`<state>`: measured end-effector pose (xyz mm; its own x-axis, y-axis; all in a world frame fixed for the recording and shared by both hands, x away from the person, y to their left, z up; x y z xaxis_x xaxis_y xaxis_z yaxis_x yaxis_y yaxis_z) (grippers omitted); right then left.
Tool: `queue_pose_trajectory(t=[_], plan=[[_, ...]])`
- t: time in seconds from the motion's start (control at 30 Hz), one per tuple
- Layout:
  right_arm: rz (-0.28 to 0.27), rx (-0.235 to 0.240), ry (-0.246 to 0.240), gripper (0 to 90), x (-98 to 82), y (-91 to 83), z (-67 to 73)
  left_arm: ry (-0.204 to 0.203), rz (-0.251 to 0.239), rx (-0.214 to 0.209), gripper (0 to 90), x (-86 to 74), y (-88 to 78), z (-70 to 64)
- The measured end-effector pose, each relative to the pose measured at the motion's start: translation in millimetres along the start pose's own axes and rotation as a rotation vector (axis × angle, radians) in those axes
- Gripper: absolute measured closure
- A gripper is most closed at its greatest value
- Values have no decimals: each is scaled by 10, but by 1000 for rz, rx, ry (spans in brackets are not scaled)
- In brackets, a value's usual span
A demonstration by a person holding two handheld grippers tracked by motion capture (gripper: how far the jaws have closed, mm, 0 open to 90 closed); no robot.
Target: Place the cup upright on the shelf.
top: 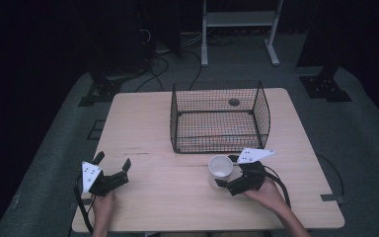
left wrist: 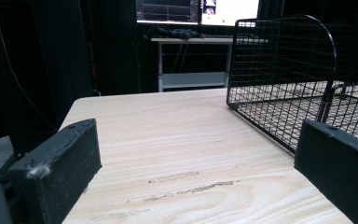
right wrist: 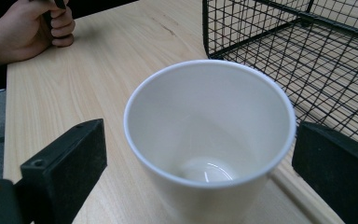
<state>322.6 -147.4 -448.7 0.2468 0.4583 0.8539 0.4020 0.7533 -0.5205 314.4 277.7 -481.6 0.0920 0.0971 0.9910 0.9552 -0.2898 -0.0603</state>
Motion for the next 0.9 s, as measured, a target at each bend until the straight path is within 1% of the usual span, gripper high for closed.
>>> queue_pose_trajectory(t=[0.33,0.47,0.57,0.73,0.83,0.9], plan=[[10,0,4,28,7,103,-1,-2,0,0,0,0,0,1],[8,-3,4,61,11,121,-6,-3,-1,0,0,0,0,1],[1,4,4,128,14,122,-16,-3,-1,0,0,0,-1,1],[5,0,6,166,17,122,-28,-3,0,-1,0,0,-1,3],[7,-13,12,178,29,113,-33,-3,-1,-1,0,1,-1,4],[1,-2,19,185,39,102,-40,-3,0,-1,0,1,-1,4]])
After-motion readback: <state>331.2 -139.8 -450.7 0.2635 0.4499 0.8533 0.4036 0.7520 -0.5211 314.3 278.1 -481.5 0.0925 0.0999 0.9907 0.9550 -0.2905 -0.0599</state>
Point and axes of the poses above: each handheld gripper's, and its own axes: y roughly forward along the jaws, x roughly out of its top, z roughly to its left, the point moved 3 cm from there along y, roughly forward along the jaws, and after that the axes turned 6 degrees about -y, right-handed, at the moved point
